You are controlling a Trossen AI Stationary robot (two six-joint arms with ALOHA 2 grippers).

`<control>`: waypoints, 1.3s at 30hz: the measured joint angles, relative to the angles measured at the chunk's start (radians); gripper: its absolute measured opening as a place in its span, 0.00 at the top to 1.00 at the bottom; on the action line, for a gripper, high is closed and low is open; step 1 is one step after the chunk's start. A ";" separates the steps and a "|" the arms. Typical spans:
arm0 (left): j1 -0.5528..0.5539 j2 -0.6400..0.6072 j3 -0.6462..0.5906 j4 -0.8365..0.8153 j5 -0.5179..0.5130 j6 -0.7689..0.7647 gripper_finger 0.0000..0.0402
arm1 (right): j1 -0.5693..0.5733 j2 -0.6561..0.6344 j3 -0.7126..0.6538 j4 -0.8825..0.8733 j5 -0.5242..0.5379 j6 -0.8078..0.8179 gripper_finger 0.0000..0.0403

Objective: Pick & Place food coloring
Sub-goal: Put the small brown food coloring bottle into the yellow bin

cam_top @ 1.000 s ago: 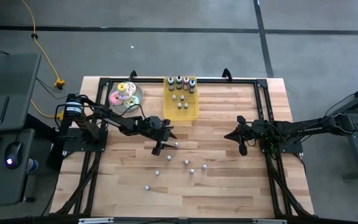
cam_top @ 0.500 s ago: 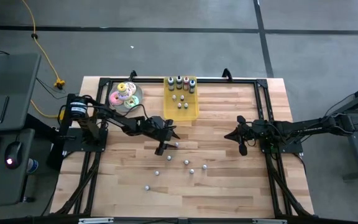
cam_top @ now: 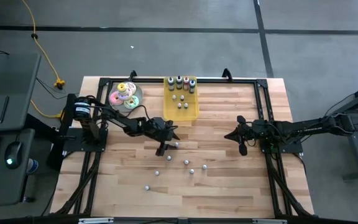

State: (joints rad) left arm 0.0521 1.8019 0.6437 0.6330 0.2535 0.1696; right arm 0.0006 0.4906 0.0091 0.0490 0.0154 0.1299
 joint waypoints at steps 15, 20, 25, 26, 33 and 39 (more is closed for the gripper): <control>0.000 -0.025 0.000 -0.007 0.026 -0.001 0.62 | 0.000 0.000 0.000 0.000 0.000 0.000 1.00; 0.000 -0.025 0.000 -0.038 0.024 0.006 0.66 | 0.000 0.000 0.000 0.000 0.000 0.000 1.00; 0.000 -0.025 0.000 -0.051 0.007 0.009 0.66 | 0.000 0.000 0.000 0.000 0.000 0.000 1.00; 0.000 -0.025 0.000 -0.052 0.006 0.009 0.66 | 0.000 0.000 0.000 0.000 0.000 0.000 1.00; 0.000 -0.025 0.000 -0.052 0.005 0.008 0.66 | 0.000 0.000 0.000 0.000 0.000 0.000 1.00; 0.000 -0.025 0.000 -0.052 0.001 0.005 0.66 | 0.000 0.000 0.000 0.000 0.000 0.000 1.00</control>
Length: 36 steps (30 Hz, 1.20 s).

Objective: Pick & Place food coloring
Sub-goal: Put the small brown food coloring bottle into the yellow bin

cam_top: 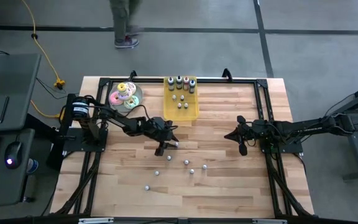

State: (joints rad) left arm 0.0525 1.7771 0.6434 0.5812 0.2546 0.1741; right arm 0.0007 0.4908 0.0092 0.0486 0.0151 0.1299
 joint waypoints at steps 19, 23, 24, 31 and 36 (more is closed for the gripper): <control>0.000 0.000 0.000 0.000 -0.002 -0.022 0.66 | 0.000 0.000 0.000 0.000 0.000 0.000 1.00; 0.000 0.000 0.000 0.000 -0.002 -0.023 0.68 | 0.000 0.000 0.000 0.000 0.000 0.000 1.00; 0.000 0.000 0.000 0.000 -0.002 -0.023 0.70 | 0.000 0.000 0.000 0.000 0.000 0.000 1.00; 0.000 -0.001 0.000 -0.004 -0.001 -0.027 0.84 | 0.000 0.000 0.000 0.000 0.000 0.000 1.00; 0.001 -0.002 0.000 -0.003 0.002 -0.052 0.88 | 0.000 0.000 0.000 0.000 0.000 0.000 1.00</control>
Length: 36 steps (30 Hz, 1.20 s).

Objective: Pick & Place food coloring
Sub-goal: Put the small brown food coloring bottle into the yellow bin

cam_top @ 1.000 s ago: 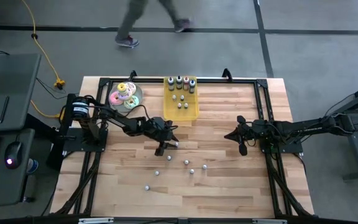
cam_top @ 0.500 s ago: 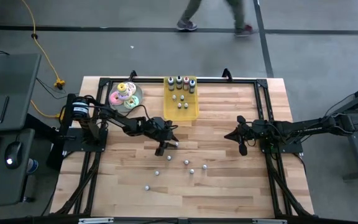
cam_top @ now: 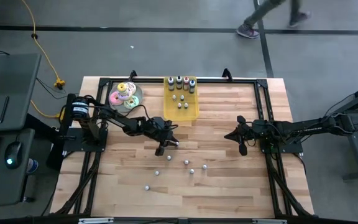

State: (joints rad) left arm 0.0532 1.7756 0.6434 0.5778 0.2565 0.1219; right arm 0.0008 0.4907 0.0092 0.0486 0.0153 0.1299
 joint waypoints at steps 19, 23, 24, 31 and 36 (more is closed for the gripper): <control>0.021 -0.222 0.153 -0.433 -0.086 -0.195 0.89 | 0.000 0.000 0.000 0.000 0.000 0.000 1.00; 0.021 -0.269 0.214 -0.573 -0.149 -0.240 0.89 | 0.000 0.000 0.000 0.000 0.000 0.000 1.00; 0.021 -0.282 0.226 -0.608 -0.167 -0.265 0.89 | 0.000 0.000 0.000 0.000 0.000 0.000 1.00; 0.021 -0.322 0.265 -0.712 -0.360 -0.459 0.89 | 0.000 0.000 0.000 0.001 0.000 0.000 1.00; 0.021 -0.321 0.265 -0.712 -0.503 -0.550 0.89 | 0.000 0.000 0.000 0.000 0.000 0.000 1.00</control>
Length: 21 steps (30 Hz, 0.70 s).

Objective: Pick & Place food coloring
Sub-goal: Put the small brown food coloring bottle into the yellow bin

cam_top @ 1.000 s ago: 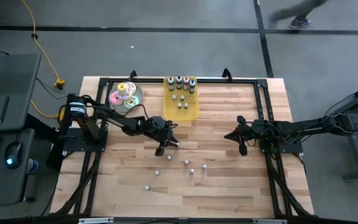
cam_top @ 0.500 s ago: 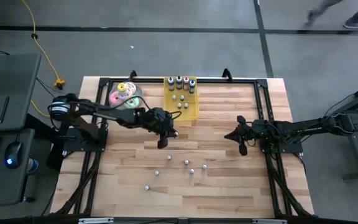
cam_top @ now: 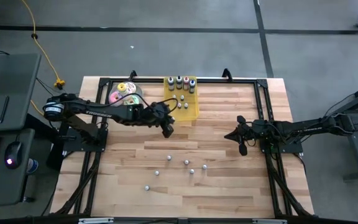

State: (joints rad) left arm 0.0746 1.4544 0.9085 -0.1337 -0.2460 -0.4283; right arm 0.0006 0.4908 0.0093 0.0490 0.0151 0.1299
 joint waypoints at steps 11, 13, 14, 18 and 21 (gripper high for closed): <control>0.014 0.000 0.000 0.023 -0.207 -0.062 0.89 | 0.000 0.000 0.000 0.000 0.000 0.000 1.00; 0.023 0.001 0.000 0.027 -0.219 -0.073 0.89 | 0.000 0.000 0.000 0.000 0.000 0.000 1.00; 0.025 0.001 0.000 0.027 -0.227 -0.074 0.89 | 0.000 0.000 0.000 0.000 0.000 0.000 1.00; 0.030 0.001 0.000 0.028 -0.274 -0.077 0.89 | 0.000 0.000 0.000 0.000 0.000 0.000 1.00; 0.033 0.001 0.000 0.045 -0.314 -0.081 0.89 | 0.000 0.000 0.000 0.000 0.000 0.000 1.00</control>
State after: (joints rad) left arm 0.1078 1.4555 0.9084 -0.0889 -0.5599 -0.5091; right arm 0.0010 0.4907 0.0093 0.0486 0.0154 0.1299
